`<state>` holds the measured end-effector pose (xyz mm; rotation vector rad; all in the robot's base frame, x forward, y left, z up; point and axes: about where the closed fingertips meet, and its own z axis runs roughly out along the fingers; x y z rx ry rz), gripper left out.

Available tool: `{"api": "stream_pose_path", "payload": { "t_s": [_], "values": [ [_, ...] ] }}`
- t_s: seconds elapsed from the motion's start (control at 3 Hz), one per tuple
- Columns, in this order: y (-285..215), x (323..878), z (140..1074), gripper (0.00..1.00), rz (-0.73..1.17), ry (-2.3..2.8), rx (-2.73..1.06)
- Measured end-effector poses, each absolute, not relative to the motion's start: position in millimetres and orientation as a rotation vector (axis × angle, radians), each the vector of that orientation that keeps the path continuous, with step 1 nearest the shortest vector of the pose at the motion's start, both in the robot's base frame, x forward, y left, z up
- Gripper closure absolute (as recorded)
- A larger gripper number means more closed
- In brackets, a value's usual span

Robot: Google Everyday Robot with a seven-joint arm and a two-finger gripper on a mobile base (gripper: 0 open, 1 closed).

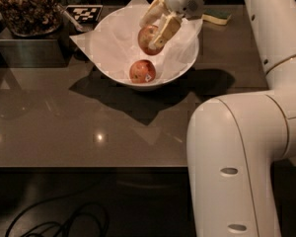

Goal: Pick apple from white bowl

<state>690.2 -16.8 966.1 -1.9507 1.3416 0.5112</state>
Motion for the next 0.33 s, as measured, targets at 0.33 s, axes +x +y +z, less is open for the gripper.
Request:
{"api": "stream_pose_path", "payload": {
  "t_s": [0.33],
  "values": [
    [-19.9, 683.8, 994.2, 1.00, 0.498, 1.299, -1.915]
  ]
}}
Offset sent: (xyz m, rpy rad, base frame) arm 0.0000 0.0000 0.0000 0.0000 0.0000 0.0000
